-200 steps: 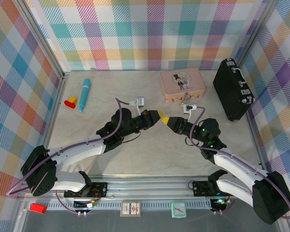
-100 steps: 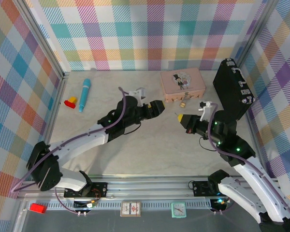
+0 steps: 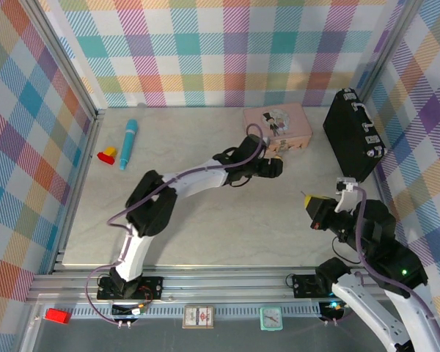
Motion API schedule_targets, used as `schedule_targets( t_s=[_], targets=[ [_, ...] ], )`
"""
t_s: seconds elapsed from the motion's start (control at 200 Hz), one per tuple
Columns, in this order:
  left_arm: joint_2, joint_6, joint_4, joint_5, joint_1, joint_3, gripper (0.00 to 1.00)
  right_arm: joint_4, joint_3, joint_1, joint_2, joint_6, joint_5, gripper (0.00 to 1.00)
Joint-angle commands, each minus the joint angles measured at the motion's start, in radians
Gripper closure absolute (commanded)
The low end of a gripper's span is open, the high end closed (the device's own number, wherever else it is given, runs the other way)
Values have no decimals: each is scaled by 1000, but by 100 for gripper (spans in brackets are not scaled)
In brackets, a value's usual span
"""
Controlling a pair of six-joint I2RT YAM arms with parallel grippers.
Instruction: Unlock the padlock with the key
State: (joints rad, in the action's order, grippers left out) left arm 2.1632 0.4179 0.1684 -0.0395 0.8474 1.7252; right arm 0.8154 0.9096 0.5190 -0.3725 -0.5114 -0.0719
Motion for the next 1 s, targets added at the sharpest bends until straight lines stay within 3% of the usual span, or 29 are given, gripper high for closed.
schedule_targets(
  t_s=[0.0, 0.26, 0.46, 0.635, 0.995],
  targets=[
    [94, -112, 61, 49, 7, 139, 17, 41, -10, 1, 38, -3, -13, 100],
    [369, -149, 101, 155, 7, 456, 21, 44, -50, 1, 90, -33, 9, 100],
    [559, -93, 281, 200, -3, 784, 25, 27, -94, 1, 108, -58, 36, 100],
    [598, -25, 243, 228, -20, 801, 26, 19, -114, 0, 112, -63, 49, 100],
    [688, 66, 150, 136, -38, 881, 40, 7, -153, 1, 126, -84, 67, 100]
  ],
)
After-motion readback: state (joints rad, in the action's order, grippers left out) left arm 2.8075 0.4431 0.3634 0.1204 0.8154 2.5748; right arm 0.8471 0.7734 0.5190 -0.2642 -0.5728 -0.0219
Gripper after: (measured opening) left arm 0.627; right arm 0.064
